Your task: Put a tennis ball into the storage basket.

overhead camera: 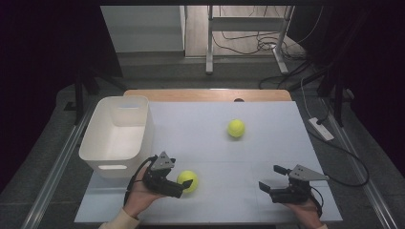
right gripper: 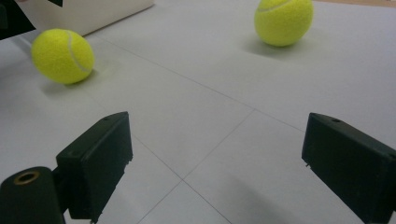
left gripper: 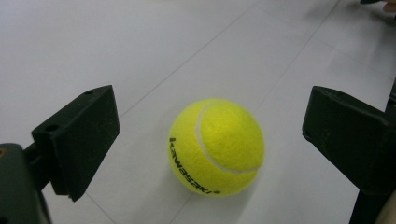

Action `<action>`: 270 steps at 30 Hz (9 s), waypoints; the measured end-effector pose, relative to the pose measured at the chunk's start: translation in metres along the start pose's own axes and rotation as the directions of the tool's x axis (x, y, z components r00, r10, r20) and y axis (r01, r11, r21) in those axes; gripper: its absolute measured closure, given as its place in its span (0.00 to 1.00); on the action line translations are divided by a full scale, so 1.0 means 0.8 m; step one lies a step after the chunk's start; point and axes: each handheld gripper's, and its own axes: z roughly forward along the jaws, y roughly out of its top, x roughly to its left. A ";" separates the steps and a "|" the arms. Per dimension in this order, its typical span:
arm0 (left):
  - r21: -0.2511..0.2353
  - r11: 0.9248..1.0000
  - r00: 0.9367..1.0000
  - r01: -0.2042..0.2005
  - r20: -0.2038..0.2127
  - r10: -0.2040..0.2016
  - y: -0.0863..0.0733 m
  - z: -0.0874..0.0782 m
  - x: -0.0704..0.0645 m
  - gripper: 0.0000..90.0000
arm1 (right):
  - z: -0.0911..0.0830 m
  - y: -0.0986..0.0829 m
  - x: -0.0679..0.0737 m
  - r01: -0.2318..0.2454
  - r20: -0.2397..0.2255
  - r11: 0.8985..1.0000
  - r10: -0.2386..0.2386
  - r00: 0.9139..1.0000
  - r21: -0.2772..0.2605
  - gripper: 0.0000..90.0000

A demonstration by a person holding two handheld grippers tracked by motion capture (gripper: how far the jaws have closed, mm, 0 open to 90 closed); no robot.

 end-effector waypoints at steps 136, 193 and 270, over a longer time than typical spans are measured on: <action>-0.290 0.956 0.993 -0.045 -0.116 0.011 0.043 -0.062 0.003 0.30 | 0.001 0.002 -0.001 -0.001 -0.003 1.000 0.001 1.000 -0.014 0.10; -0.401 0.916 0.974 -0.028 -0.215 -0.064 0.061 -0.125 0.030 0.30 | 0.002 0.005 -0.002 0.003 -0.008 1.000 -0.004 1.000 -0.027 0.10; -0.328 0.941 0.895 0.080 -0.391 -0.213 0.097 -0.150 0.136 0.30 | -0.001 0.004 -0.003 -0.012 0.008 0.999 0.012 1.000 -0.035 0.10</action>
